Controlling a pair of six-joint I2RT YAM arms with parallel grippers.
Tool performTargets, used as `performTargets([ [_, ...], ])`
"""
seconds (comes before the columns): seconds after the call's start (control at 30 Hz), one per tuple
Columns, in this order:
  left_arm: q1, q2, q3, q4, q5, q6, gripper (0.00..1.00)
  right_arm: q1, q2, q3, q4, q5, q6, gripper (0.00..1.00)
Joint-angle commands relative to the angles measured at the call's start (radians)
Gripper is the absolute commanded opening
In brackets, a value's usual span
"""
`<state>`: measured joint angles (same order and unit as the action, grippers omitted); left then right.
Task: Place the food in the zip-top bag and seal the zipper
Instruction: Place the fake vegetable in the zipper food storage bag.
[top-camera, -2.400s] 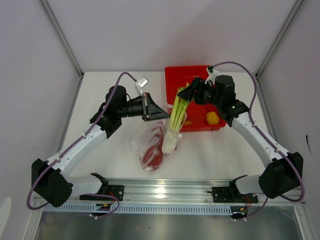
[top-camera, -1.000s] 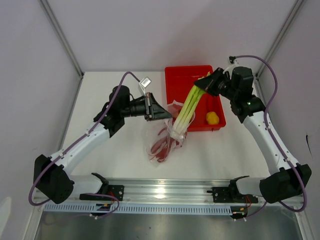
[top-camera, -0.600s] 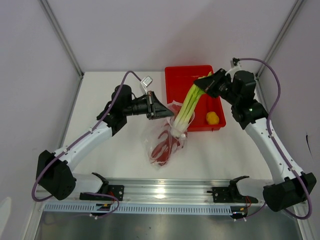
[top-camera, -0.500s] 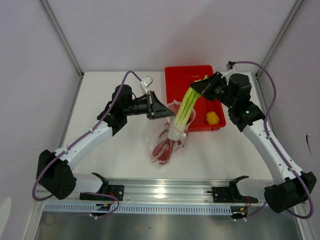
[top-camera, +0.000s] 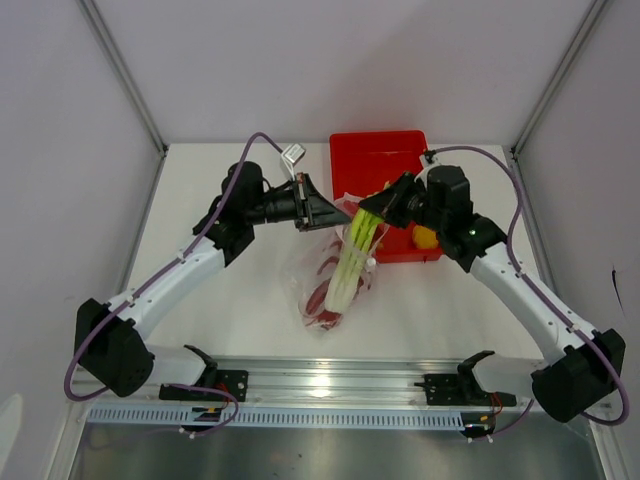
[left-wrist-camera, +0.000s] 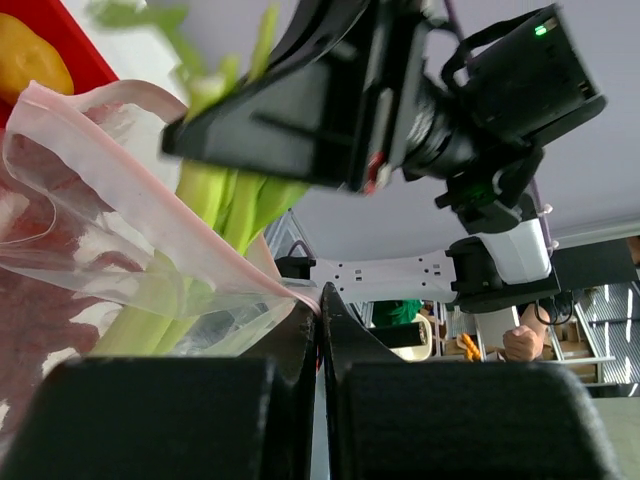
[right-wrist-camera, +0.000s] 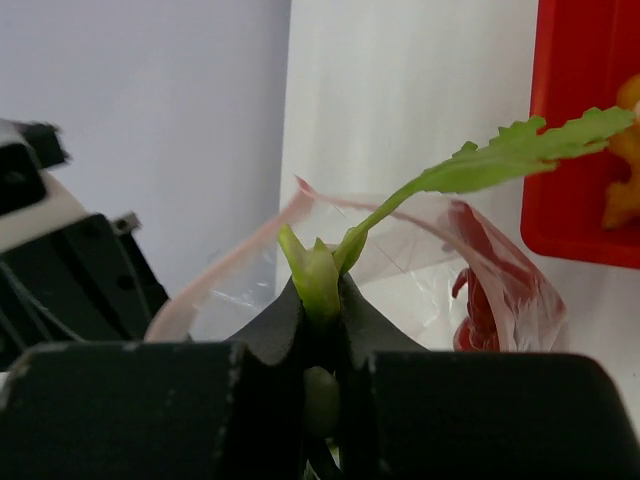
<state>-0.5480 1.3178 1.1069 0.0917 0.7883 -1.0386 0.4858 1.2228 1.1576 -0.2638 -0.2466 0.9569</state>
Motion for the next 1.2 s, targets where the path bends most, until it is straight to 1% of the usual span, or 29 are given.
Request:
performTargets([
  [0.0,-0.007,0.0,0.065,0.036,0.002,0.003,0.0,0.034,0.023,-0.015,-0.012,-0.048,-0.043,0.0],
  [0.07,-0.006,0.004,0.067,0.04,0.003,0.002,0.01,0.049,0.023,-0.019,0.006,-0.056,-0.058,0.0],
  [0.2,-0.007,0.011,0.071,0.029,0.006,0.009,0.01,0.092,0.053,0.008,-0.035,-0.097,-0.135,0.0],
  [0.3,-0.006,0.02,0.082,0.022,0.009,0.02,0.0,0.105,0.064,0.031,-0.067,-0.129,-0.214,0.0],
  [0.33,-0.007,0.024,0.084,0.022,0.009,0.02,0.01,0.117,0.063,0.036,-0.072,-0.129,-0.272,0.0],
  [0.47,-0.006,0.029,0.085,0.011,0.014,0.031,0.0,0.122,0.027,0.024,-0.095,-0.152,-0.394,0.0],
  [0.5,-0.006,0.031,0.087,0.008,0.014,0.035,0.01,0.12,0.026,0.033,-0.11,-0.169,-0.417,0.0],
  [0.57,-0.004,0.032,0.094,-0.01,0.014,0.054,0.0,0.106,0.044,0.056,-0.155,-0.265,-0.49,0.0],
  [0.7,-0.004,0.038,0.133,-0.053,0.032,0.089,0.01,0.1,0.092,0.135,-0.274,-0.351,-0.605,0.0],
  [0.8,-0.006,0.037,0.149,-0.075,0.058,0.104,0.01,0.088,0.145,0.169,-0.336,-0.445,-0.648,0.0],
  [0.9,-0.006,0.026,0.149,-0.078,0.06,0.107,0.01,0.097,0.185,0.148,-0.336,-0.465,-0.644,0.0],
  [1.0,-0.004,0.015,0.142,-0.066,0.068,0.095,0.01,0.106,0.217,0.117,-0.321,-0.451,-0.635,0.0],
  [1.03,-0.004,0.006,0.142,-0.069,0.068,0.095,0.01,0.109,0.222,0.111,-0.309,-0.445,-0.629,0.02],
  [1.07,-0.006,0.003,0.142,-0.07,0.068,0.097,0.01,0.112,0.225,0.102,-0.304,-0.427,-0.626,0.14],
  [1.17,-0.007,-0.008,0.14,-0.07,0.071,0.097,0.01,0.112,0.224,0.114,-0.287,-0.407,-0.621,0.35],
])
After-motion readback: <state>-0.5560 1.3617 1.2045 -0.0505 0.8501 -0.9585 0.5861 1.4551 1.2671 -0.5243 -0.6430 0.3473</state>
